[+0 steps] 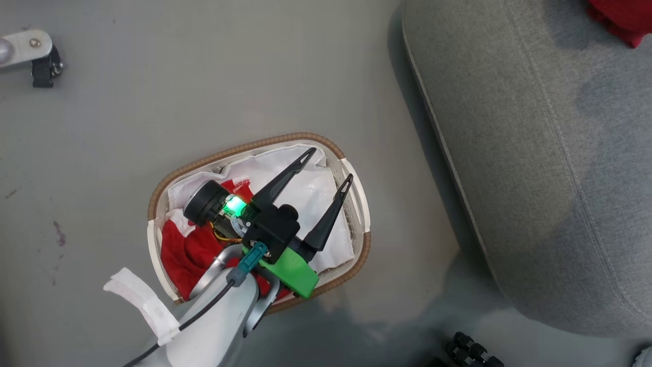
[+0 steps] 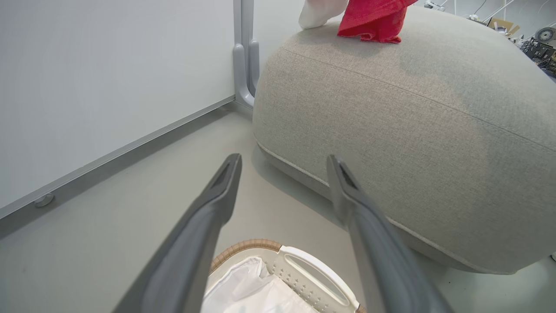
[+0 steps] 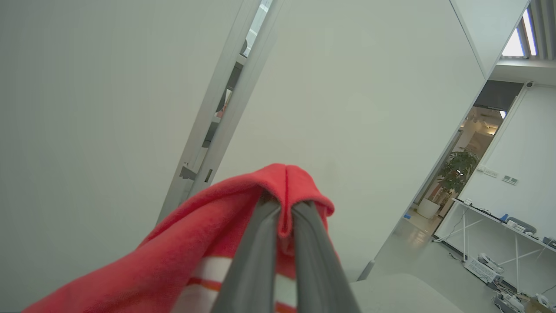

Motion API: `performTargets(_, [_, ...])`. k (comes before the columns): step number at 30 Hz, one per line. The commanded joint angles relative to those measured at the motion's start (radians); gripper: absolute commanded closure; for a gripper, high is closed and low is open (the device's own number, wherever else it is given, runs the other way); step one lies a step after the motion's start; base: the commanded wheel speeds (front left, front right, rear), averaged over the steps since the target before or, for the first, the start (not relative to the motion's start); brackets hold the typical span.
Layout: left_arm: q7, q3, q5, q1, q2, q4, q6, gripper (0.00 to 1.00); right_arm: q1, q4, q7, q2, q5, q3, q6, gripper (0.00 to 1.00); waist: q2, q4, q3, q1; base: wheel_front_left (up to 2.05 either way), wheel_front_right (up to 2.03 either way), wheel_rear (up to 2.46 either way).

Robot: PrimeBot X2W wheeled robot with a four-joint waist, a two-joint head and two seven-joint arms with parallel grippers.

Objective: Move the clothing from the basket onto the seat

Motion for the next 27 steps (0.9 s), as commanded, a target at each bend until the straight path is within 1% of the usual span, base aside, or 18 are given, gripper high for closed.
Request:
performTargets(1, [0.001,0.001,0.009,-0.018,0.005,-0.003,-0.003,0.0,0.044,0.025,-0.005,0.005,-0.007,-0.028,-0.001,1.0,-0.0001,0.018,0.048,-0.0002,0.0,0.0,0.0])
performTargets(4, [0.001,0.0,0.014,-0.018,0.006,-0.006,-0.003,0.0,0.102,0.075,-0.005,0.031,-0.016,-0.075,-0.001,1.0,-0.0001,0.018,0.057,-0.0002,0.0,0.0,0.0])
performTargets(8, [0.001,0.003,0.018,-0.013,0.013,-0.006,-0.003,0.0,0.206,0.134,-0.004,0.09,-0.046,-0.083,-0.001,1.0,-0.0001,0.008,0.062,-0.0002,0.0,0.0,0.0])
performTargets(14, [0.001,0.006,0.022,0.013,0.021,-0.002,-0.003,0.0,0.305,0.15,-0.004,0.179,-0.042,-0.084,-0.001,1.0,-0.0001,-0.017,0.046,-0.0002,0.0,0.0,0.0])
performTargets(15, [0.001,0.007,0.022,0.014,0.022,-0.002,-0.003,0.0,0.313,0.148,-0.004,0.186,-0.038,-0.084,-0.001,0.98,-0.0001,-0.021,0.043,-0.0002,0.0,0.0,0.0])
performTargets(16, [0.001,0.008,0.023,0.015,0.022,-0.002,-0.003,0.0,0.323,0.145,-0.004,0.193,-0.036,-0.084,-0.001,0.89,-0.0001,-0.025,0.038,-0.0002,0.0,0.0,0.0])
performTargets(17, [0.001,0.008,0.022,0.015,0.022,-0.001,-0.003,0.0,0.327,0.144,-0.004,0.196,-0.033,-0.084,-0.001,0.85,-0.0001,-0.027,0.036,-0.0002,0.0,0.0,0.0])
performTargets(18, [0.001,0.006,0.022,0.018,0.021,0.0,-0.003,0.0,0.34,0.138,-0.004,0.206,-0.028,-0.091,-0.001,0.59,-0.0001,-0.031,0.028,-0.0002,0.0,0.0,0.0])
performTargets(19, [0.001,0.005,0.021,0.02,0.02,0.002,-0.003,0.0,0.35,0.133,-0.004,0.211,-0.03,-0.09,-0.001,0.26,-0.0001,-0.033,0.022,-0.0002,0.0,0.0,0.0])
performTargets(20, [0.001,0.003,0.019,0.023,0.016,0.003,-0.003,0.0,0.362,0.127,-0.004,0.215,-0.032,-0.088,-0.001,0.0,-0.0001,-0.034,0.014,-0.0002,0.0,0.0,0.0])
performTargets(27, [0.001,0.004,0.0,0.047,-0.008,0.01,-0.003,0.0,0.458,0.079,-0.003,0.224,-0.032,-0.073,-0.001,0.0,-0.0001,-0.025,-0.054,-0.0002,0.0,0.0,0.0])
